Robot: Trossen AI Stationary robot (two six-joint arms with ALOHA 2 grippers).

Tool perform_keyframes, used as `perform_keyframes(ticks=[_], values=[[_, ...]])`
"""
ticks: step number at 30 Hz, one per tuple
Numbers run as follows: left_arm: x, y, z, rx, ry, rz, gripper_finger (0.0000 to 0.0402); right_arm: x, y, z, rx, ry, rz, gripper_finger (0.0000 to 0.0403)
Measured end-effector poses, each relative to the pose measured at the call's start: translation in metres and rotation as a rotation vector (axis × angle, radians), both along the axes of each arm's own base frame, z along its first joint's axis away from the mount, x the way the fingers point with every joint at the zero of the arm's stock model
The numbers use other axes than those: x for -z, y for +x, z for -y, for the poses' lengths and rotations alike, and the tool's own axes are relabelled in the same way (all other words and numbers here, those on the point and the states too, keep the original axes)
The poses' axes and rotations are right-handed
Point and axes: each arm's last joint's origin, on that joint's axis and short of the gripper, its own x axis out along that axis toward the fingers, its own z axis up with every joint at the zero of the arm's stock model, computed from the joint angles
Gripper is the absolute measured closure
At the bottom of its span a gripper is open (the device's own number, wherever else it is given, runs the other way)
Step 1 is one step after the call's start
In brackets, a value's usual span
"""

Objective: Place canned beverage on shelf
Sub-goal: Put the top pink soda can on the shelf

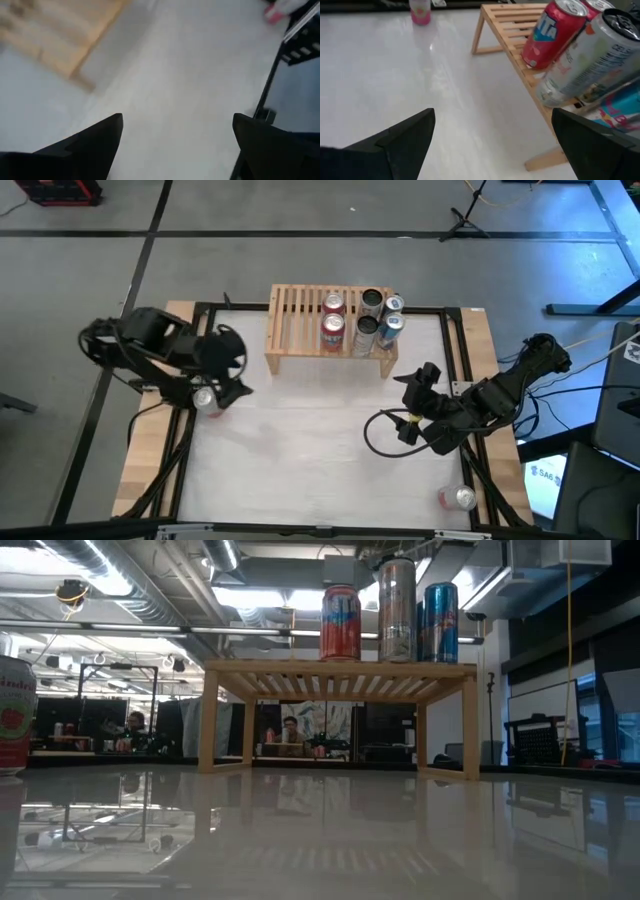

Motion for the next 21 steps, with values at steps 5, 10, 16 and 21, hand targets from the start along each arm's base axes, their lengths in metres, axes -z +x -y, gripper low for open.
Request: perform_keyframes(ticks=[5,10,16,21], values=[[0.03,-0.036,-0.005,-0.079,-0.097,-0.081,0.0034,-0.003,0.003,-0.002,0.001,0.03,0.044,0.0013],[0.052,-0.05,-0.009,-0.097,-0.12,-0.14,0.0034,-0.003,0.004,-0.003,0.05,0.102,0.08,0.0013],[0.087,-0.042,-0.011,-0.126,-0.139,-0.295,0.0034,-0.002,0.004,-0.003,0.075,0.177,0.087,0.0013],[0.135,-0.041,-0.014,-0.135,-0.125,-0.499,0.0034,-0.002,0.003,-0.004,0.071,0.184,0.081,0.0013]])
